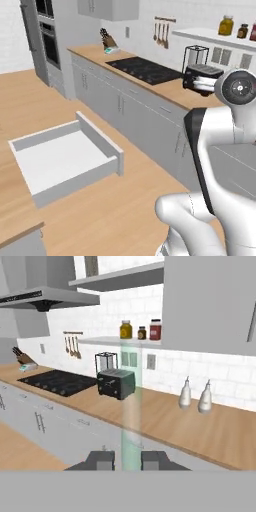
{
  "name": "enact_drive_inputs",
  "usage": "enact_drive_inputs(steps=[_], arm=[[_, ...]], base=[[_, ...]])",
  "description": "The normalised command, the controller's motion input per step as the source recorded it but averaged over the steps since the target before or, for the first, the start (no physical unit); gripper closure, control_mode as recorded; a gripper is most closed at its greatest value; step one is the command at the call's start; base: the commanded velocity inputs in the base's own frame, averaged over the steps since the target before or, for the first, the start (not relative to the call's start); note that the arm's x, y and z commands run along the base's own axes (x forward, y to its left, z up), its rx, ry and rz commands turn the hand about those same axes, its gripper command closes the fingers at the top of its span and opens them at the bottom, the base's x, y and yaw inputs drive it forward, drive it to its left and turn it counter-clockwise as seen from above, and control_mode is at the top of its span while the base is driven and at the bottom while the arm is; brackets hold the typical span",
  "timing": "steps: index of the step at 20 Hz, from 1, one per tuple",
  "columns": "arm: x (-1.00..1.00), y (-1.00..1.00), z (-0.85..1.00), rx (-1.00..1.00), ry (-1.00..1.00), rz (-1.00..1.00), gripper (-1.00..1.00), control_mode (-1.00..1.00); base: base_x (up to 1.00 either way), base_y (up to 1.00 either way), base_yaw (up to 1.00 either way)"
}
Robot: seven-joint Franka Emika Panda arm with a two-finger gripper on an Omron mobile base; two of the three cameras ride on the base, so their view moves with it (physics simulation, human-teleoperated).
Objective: Take a straw from the drawer in front and place it inside the glass cup on the dining counter.
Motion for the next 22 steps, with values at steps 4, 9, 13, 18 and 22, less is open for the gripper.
enact_drive_inputs(steps=[4, 9, 13, 18, 22], arm=[[0.00, 0.00, 0.00, 0.00, 0.00, 0.00, 1.00, 1.00], [0.00, 0.00, 0.00, 0.00, 0.00, 0.00, 1.00, 1.00], [0.00, 0.00, 0.00, 0.00, 0.00, 0.00, 1.00, 1.00], [0.00, 0.00, 0.00, 0.00, 0.00, 0.00, 1.00, 1.00], [0.00, 0.00, 0.00, 0.00, 0.00, 0.00, 1.00, 1.00]], base=[[-0.57, 0.70, -0.24], [-0.69, 0.88, -0.10], [-0.71, 0.95, -0.04], [-0.76, 0.96, -0.03], [-0.84, 0.99, 0.00]])
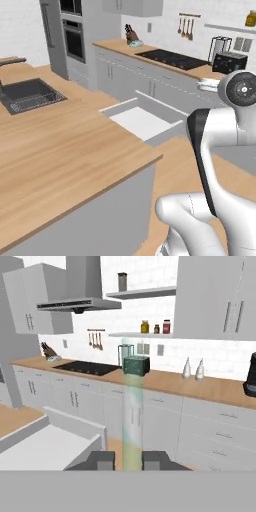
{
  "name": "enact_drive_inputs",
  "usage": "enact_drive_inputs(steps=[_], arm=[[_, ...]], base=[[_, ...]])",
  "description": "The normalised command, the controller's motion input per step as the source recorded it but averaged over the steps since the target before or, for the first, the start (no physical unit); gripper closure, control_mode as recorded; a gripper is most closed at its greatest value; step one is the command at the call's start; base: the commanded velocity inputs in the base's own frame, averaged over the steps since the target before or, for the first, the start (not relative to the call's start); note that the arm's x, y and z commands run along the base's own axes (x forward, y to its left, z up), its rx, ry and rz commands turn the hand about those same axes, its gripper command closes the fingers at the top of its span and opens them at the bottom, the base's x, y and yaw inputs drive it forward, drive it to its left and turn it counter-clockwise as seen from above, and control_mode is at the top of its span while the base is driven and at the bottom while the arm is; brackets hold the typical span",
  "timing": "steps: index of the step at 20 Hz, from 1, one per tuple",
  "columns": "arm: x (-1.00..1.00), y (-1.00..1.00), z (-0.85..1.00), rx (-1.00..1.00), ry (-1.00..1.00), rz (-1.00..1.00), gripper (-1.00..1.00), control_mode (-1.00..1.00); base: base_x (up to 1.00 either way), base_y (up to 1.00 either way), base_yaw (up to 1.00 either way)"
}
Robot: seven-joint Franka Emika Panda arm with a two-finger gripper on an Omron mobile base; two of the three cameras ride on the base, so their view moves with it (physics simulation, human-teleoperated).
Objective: Take a straw from the drawer in front and place it inside the glass cup on the dining counter.
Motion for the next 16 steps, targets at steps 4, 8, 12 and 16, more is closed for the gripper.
enact_drive_inputs(steps=[4, 8, 12, 16], arm=[[0.00, 0.00, 0.00, 0.00, 0.00, 0.00, 1.00, 1.00], [0.00, 0.00, 0.00, 0.00, 0.00, 0.00, 1.00, 1.00], [0.00, 0.00, 0.00, 0.00, 0.00, 0.00, 1.00, 1.00], [0.00, 0.00, 0.00, 0.00, 0.00, 0.00, 1.00, 1.00]], base=[[-0.78, 1.00, 0.00], [-0.75, 1.00, 0.00], [-0.75, 1.00, 0.00], [-0.74, 1.00, 0.00]])
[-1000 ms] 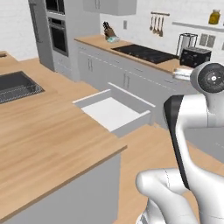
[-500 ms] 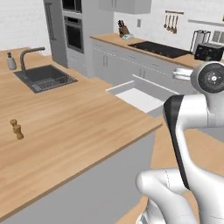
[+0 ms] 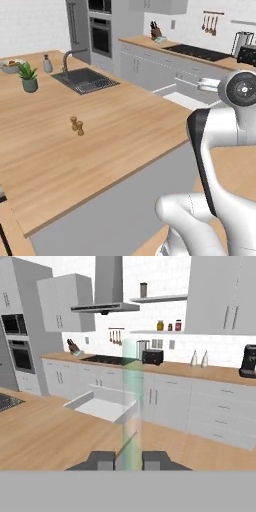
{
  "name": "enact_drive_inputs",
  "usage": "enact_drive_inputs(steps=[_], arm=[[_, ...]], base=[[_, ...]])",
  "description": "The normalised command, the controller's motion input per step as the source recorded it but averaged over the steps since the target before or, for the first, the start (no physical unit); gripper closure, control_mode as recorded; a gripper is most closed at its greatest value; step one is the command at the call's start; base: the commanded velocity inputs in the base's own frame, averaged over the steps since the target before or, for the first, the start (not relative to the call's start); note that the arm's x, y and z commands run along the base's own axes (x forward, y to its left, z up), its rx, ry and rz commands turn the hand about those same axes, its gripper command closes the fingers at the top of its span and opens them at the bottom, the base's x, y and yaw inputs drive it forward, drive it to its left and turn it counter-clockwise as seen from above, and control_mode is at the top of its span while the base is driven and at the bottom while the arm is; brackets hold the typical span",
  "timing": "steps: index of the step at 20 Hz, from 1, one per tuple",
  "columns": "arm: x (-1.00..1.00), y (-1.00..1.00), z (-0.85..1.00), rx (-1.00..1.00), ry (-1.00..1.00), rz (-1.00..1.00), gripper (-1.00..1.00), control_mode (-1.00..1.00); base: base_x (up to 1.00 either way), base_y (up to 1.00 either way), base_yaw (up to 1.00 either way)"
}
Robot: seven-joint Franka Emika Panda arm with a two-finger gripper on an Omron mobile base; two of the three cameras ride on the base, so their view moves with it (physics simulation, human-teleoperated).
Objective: Take a straw from the drawer in front and place it inside the glass cup on the dining counter.
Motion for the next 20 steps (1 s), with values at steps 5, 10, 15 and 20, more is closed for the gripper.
enact_drive_inputs(steps=[5, 10, 15, 20], arm=[[0.00, 0.00, 0.00, 0.00, 0.00, 0.00, 1.00, 1.00], [0.00, 0.00, 0.00, 0.00, 0.00, 0.00, 1.00, 1.00], [0.00, 0.00, 0.00, 0.00, 0.00, 0.00, 1.00, 1.00], [0.00, 0.00, 0.00, 0.00, 0.00, 0.00, 1.00, 1.00]], base=[[-0.67, 1.00, -0.02], [-0.61, 1.00, -0.02], [-0.50, 1.00, -0.05], [-0.47, 1.00, -0.05]])
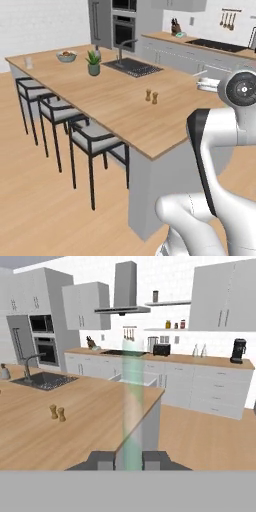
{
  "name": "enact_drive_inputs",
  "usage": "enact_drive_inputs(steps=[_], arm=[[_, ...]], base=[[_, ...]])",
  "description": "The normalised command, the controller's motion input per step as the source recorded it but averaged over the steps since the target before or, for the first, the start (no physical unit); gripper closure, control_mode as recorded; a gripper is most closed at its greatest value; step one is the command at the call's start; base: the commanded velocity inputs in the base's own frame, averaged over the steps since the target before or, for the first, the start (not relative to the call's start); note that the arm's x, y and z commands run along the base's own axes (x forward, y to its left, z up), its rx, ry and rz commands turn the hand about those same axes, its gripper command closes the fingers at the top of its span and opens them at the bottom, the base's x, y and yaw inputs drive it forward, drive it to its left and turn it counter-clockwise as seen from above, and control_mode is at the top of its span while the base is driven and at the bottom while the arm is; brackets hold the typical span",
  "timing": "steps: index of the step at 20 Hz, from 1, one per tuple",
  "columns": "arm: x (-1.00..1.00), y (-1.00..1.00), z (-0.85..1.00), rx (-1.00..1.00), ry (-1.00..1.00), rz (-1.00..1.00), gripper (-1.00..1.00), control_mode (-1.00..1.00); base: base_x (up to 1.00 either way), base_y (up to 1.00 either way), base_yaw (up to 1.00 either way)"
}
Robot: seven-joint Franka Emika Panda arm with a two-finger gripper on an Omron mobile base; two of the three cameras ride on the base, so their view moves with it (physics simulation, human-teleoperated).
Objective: Take a straw from the drawer in front and place it inside the glass cup on the dining counter.
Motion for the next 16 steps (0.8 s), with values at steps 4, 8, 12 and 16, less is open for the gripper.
enact_drive_inputs(steps=[4, 8, 12, 16], arm=[[0.00, 0.00, 0.00, 0.00, 0.00, 0.00, 1.00, 1.00], [0.00, 0.00, 0.00, 0.00, 0.00, 0.00, 1.00, 1.00], [0.00, 0.00, 0.00, 0.00, 0.00, 0.00, 1.00, 1.00], [0.00, 0.00, 0.00, 0.00, 0.00, 0.00, 1.00, 1.00]], base=[[-0.29, 1.00, -0.08], [-0.06, 1.00, -0.13], [0.17, 1.00, -0.17], [0.36, 1.00, -0.19]])
